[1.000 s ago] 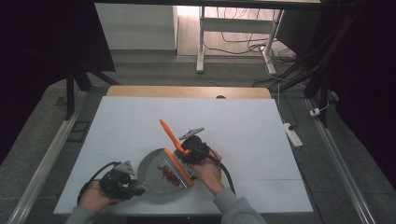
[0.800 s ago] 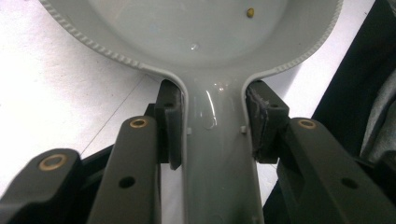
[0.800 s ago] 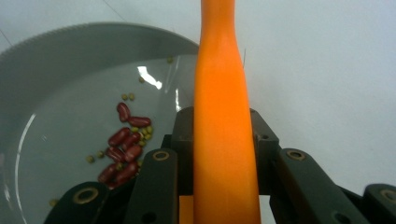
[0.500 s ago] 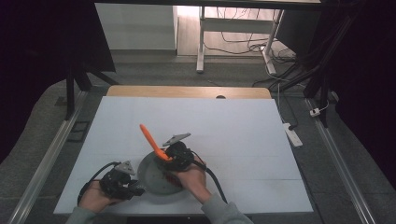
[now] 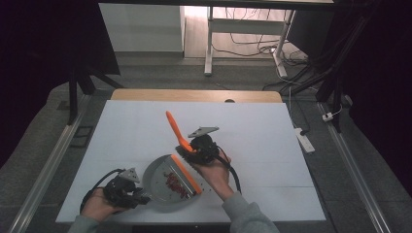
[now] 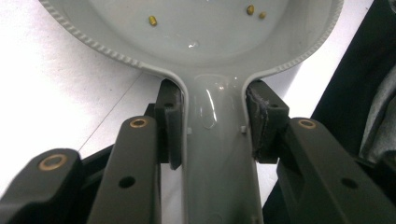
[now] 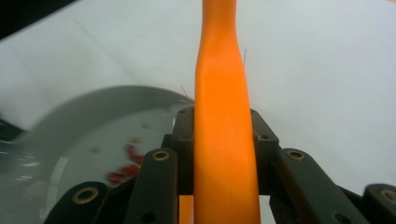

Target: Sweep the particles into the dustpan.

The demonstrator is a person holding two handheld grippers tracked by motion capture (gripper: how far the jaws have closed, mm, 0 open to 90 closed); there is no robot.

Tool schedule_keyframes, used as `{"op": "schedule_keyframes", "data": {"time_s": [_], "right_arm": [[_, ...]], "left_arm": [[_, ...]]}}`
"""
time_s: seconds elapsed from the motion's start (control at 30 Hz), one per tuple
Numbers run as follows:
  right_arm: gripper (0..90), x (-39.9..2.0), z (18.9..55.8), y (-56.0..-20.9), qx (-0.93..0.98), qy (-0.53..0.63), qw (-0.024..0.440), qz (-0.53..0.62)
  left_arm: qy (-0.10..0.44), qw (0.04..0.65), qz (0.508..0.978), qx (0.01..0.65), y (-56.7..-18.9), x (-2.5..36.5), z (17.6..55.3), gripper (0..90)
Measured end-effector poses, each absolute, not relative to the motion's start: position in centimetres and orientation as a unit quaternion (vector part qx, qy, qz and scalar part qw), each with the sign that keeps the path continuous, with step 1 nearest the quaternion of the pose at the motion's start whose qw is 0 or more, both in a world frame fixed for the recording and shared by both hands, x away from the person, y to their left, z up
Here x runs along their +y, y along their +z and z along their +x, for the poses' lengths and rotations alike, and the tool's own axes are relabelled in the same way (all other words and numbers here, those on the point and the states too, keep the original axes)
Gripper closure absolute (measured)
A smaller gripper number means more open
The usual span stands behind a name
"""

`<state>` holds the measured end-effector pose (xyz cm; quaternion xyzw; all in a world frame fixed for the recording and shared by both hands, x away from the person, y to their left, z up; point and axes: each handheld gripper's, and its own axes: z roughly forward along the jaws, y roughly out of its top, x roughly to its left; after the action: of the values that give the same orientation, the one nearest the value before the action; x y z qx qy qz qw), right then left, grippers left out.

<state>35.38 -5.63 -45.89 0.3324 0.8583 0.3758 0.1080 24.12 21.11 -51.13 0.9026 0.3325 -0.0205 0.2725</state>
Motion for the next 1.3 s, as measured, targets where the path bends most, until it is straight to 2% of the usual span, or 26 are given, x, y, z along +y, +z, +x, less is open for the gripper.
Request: {"op": "schedule_keyframes", "data": {"time_s": [0.27, 0.6, 0.8, 0.97, 1.1, 1.2, 1.3], "right_arm": [[70.8, -7.1, 37.2, -47.8, 0.871, 0.315, 0.14, 0.35], [70.8, -11.1, 34.3, -48.0, 0.872, 0.295, 0.153, 0.358], [70.9, -12.8, 34.8, -48.4, 0.863, 0.292, 0.153, 0.383], [70.8, -11.8, 33.4, -48.8, 0.864, 0.306, 0.134, 0.376], [70.8, -10.1, 32.0, -48.9, 0.871, 0.303, 0.145, 0.36], [70.8, -8.8, 31.2, -49.0, 0.875, 0.315, 0.123, 0.347], [70.8, -7.6, 30.6, -49.2, 0.877, 0.319, 0.122, 0.339]], "left_arm": [[-0.02, 0.27, 0.904, 0.331, -51.1, 21.2, 23.9, 61.8], [-0.021, 0.269, 0.909, 0.317, -50.8, 21.0, 23.4, 61.7], [-0.025, 0.269, 0.913, 0.306, -50.8, 20.5, 23.3, 61.7], [-0.025, 0.267, 0.914, 0.304, -50.8, 20.1, 23.2, 61.7], [-0.026, 0.263, 0.917, 0.299, -50.9, 19.8, 23.2, 61.7], [-0.027, 0.263, 0.916, 0.302, -50.9, 19.6, 23.2, 61.7], [-0.029, 0.264, 0.915, 0.303, -51.0, 19.6, 23.3, 61.7]]}}
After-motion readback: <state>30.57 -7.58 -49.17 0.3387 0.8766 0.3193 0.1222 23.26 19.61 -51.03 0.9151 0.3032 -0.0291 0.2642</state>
